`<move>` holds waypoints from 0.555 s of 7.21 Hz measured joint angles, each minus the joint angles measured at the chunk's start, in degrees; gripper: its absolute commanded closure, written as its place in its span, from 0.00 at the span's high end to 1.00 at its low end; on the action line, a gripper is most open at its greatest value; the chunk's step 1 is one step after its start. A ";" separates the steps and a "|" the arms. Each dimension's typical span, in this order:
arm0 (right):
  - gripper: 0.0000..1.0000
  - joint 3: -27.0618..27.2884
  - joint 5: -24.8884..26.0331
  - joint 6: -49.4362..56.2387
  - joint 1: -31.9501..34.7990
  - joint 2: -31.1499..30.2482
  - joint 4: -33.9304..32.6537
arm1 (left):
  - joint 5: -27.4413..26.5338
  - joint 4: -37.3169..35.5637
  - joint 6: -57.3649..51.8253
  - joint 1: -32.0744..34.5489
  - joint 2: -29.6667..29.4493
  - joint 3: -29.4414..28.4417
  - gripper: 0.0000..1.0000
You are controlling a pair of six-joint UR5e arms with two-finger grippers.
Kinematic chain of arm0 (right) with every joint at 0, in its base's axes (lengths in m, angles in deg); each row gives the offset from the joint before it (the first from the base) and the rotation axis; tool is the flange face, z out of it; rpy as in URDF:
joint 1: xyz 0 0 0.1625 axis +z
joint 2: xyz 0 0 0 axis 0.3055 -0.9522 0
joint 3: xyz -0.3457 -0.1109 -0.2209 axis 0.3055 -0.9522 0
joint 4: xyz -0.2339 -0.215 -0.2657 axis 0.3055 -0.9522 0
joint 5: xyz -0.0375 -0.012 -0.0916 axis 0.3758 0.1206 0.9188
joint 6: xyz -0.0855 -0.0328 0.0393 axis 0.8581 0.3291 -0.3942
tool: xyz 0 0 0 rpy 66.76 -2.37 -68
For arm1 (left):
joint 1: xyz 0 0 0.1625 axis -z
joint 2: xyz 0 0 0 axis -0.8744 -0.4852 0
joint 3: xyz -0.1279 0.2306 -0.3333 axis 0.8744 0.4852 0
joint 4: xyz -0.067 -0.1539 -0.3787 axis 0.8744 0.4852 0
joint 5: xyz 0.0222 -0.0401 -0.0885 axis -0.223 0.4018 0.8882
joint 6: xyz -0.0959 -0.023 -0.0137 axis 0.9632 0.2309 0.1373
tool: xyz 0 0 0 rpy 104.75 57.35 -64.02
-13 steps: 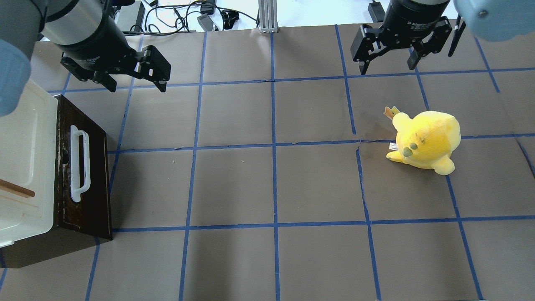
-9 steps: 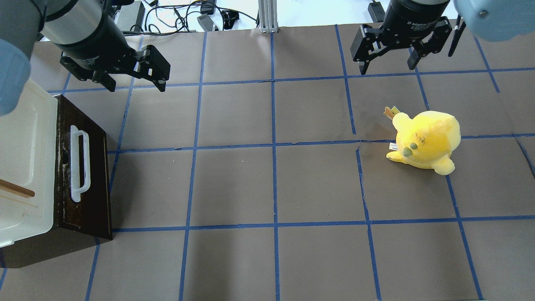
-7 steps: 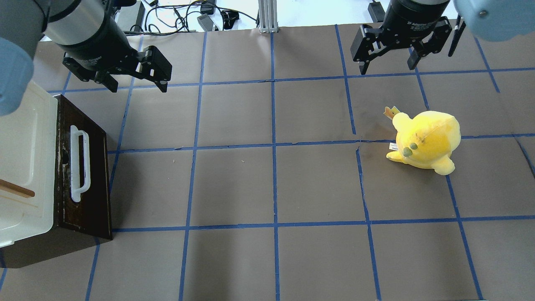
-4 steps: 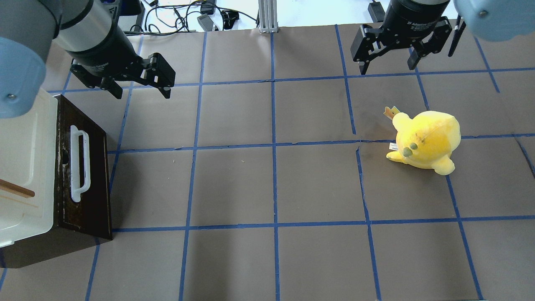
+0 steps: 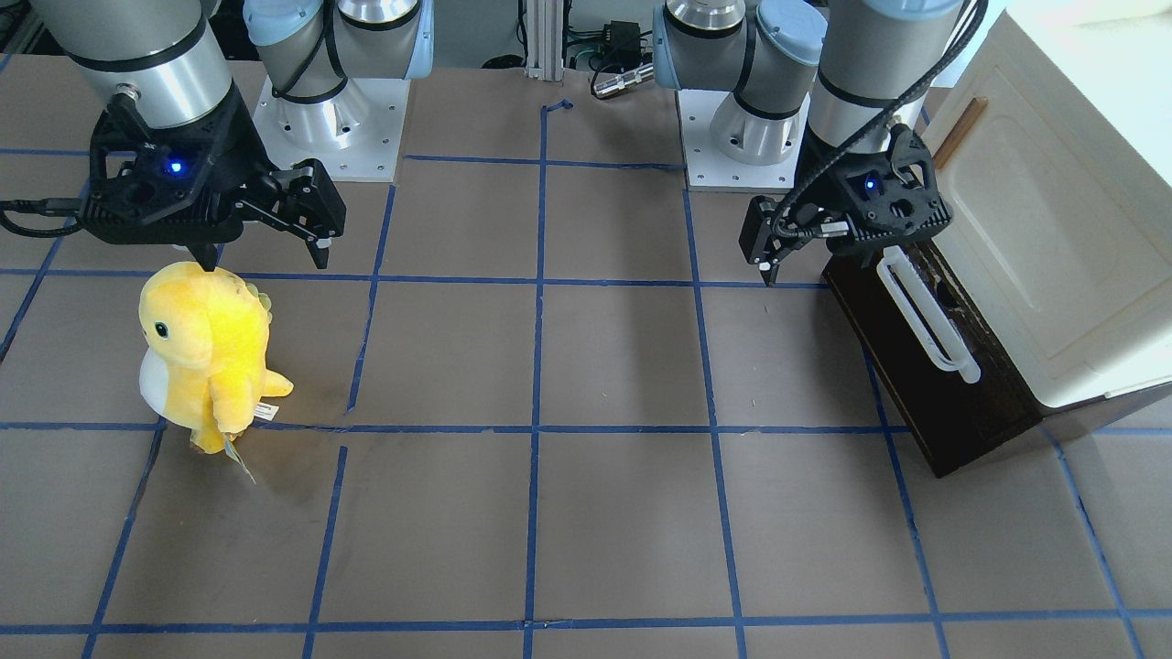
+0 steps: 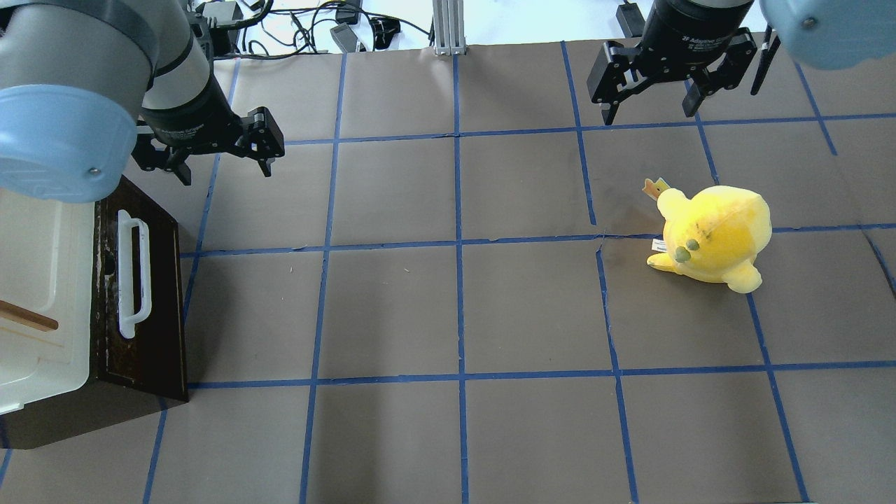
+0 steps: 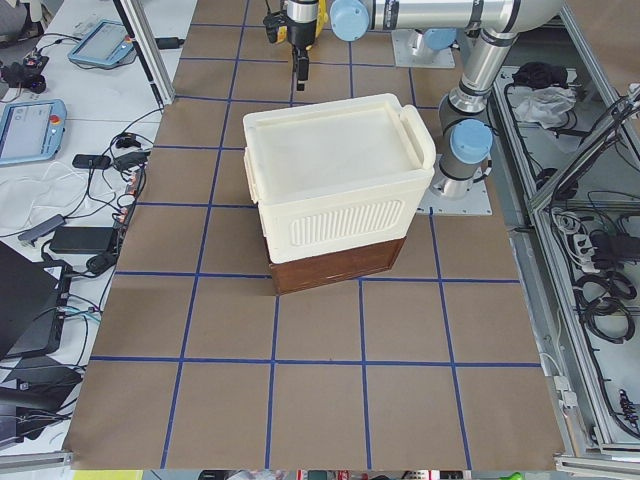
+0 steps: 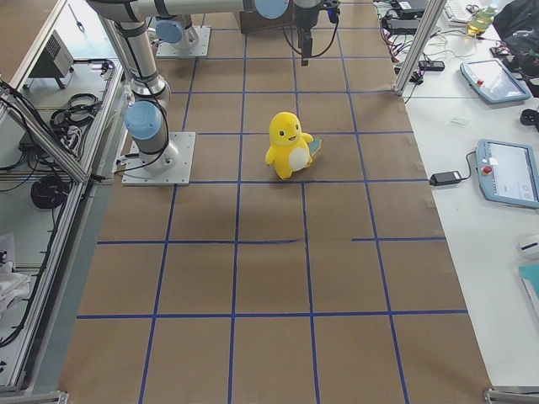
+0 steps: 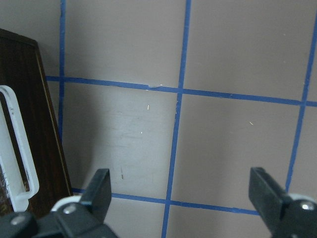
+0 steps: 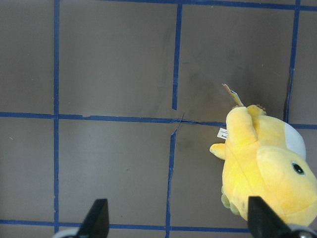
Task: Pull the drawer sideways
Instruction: 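Move the left gripper toward the white drawer handle, then lower the left gripper onto the white drawer handle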
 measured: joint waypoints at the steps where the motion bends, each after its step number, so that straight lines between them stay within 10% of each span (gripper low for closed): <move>1: 1.00 0.00 0.00 0.00 0.00 0.00 0.00 | -4.39 -0.07 1.98 -0.01 -2.24 0.82 1.00; 4: 1.00 0.00 0.00 0.00 0.00 0.00 0.00 | -16.61 -0.02 7.77 0.62 -8.00 4.17 1.00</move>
